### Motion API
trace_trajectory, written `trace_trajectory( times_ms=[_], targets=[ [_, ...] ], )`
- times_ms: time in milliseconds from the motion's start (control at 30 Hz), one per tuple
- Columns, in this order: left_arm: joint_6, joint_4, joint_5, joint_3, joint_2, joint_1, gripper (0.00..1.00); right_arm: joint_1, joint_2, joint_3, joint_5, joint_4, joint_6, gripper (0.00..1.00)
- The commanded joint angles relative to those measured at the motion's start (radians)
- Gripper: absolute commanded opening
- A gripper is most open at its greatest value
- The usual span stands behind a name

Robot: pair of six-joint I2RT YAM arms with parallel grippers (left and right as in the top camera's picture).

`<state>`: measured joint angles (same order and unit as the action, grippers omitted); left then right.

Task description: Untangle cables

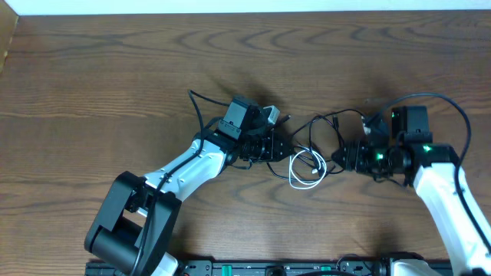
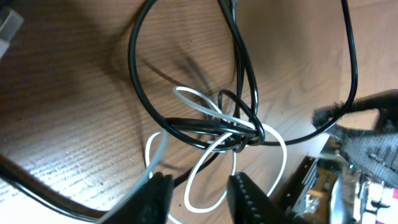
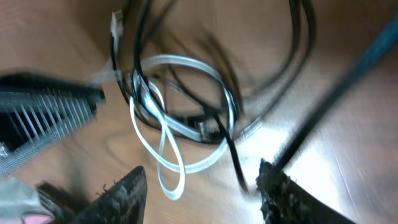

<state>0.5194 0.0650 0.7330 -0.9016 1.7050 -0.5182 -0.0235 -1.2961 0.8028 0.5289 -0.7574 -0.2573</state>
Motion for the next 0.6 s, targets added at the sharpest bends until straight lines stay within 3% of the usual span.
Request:
trace_trajectory(
  times_ms=[0, 100, 333, 567],
  targets=[
    [-0.014, 0.008, -0.035, 0.003, 0.007, -0.007, 0.44, -0.029, 0.066, 0.008, -0.083, -0.068, 0.027, 0.56],
    [-0.015, 0.008, -0.100, 0.003, 0.007, -0.026, 0.50, -0.062, 0.067, 0.008, -0.085, -0.088, 0.068, 0.60],
    [-0.060, 0.008, -0.125, 0.003, 0.007, -0.074, 0.50, -0.169, 0.066, 0.007, -0.140, -0.009, 0.160, 0.61],
    [-0.063, 0.008, -0.125, 0.003, 0.016, -0.103, 0.50, -0.208, 0.063, 0.004, -0.164, 0.098, 0.123, 0.52]
  ],
)
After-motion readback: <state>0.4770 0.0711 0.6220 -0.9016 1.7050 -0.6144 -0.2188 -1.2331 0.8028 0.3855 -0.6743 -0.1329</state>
